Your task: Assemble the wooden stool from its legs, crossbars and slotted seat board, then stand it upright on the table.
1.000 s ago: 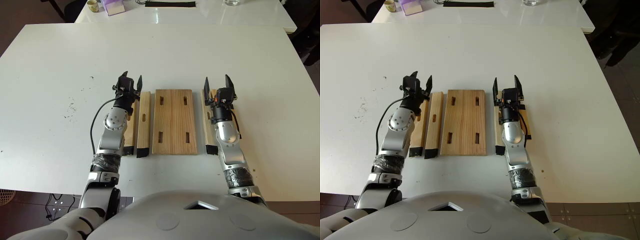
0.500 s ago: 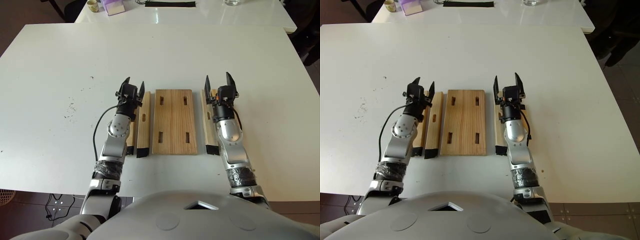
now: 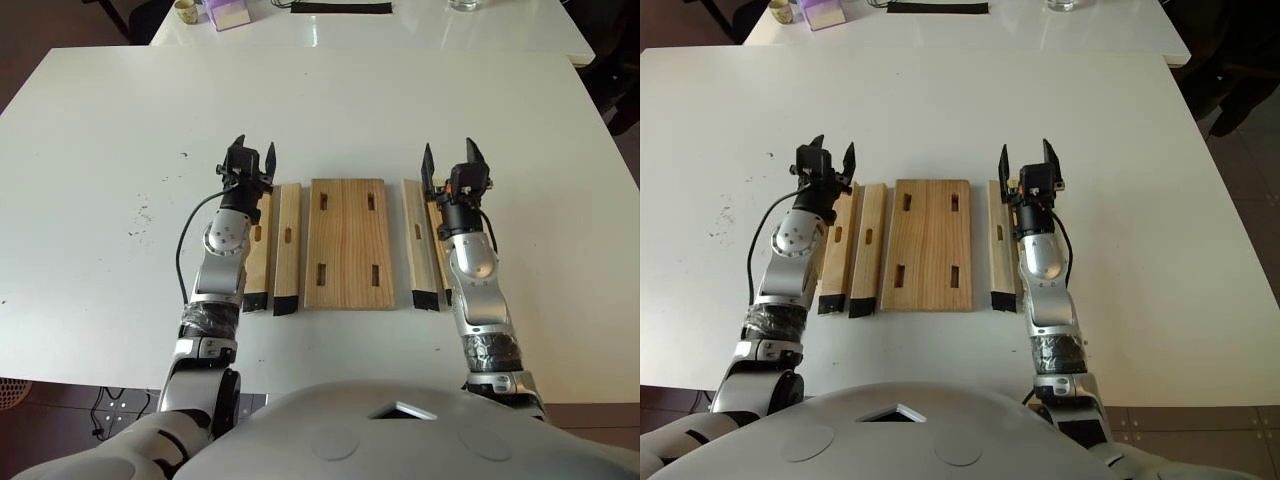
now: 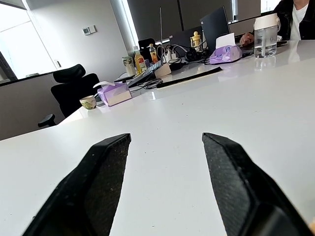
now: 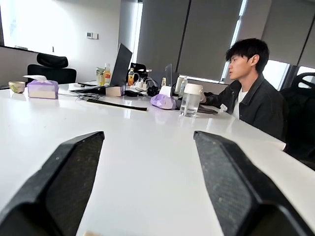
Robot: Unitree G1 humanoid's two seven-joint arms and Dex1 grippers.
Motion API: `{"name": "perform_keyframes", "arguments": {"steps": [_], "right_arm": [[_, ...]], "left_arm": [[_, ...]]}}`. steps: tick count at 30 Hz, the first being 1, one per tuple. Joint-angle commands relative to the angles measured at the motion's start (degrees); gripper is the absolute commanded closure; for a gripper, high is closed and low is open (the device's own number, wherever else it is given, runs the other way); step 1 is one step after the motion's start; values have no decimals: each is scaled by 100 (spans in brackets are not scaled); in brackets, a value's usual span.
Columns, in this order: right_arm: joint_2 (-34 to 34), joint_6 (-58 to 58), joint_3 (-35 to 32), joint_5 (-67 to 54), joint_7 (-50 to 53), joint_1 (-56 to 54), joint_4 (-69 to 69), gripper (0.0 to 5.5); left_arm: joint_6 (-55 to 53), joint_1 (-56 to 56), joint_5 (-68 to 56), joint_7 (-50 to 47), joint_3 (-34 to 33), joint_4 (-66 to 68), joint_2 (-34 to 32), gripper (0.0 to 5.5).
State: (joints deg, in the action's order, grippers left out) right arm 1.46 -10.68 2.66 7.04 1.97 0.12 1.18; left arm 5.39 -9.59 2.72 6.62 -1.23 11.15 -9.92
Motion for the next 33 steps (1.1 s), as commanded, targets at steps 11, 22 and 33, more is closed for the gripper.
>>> {"name": "perform_keyframes", "arguments": {"steps": [11, 22, 33], "right_arm": [[116, 476, -61, -107, -202, 370, -538, 214], [356, 702, -379, 29, -111, 1146, -1534, 211], [208, 915, -281, 109, 25, 1428, -1900, 211]], "left_arm": [[-795, 807, -92, -3, 27, -1167, 127, 280], [-6593, 2537, -1461, 1532, -1277, -5568, -1917, 173], [-8402, 2434, -1915, 1586, -1117, -6010, -2161, 173]]}}
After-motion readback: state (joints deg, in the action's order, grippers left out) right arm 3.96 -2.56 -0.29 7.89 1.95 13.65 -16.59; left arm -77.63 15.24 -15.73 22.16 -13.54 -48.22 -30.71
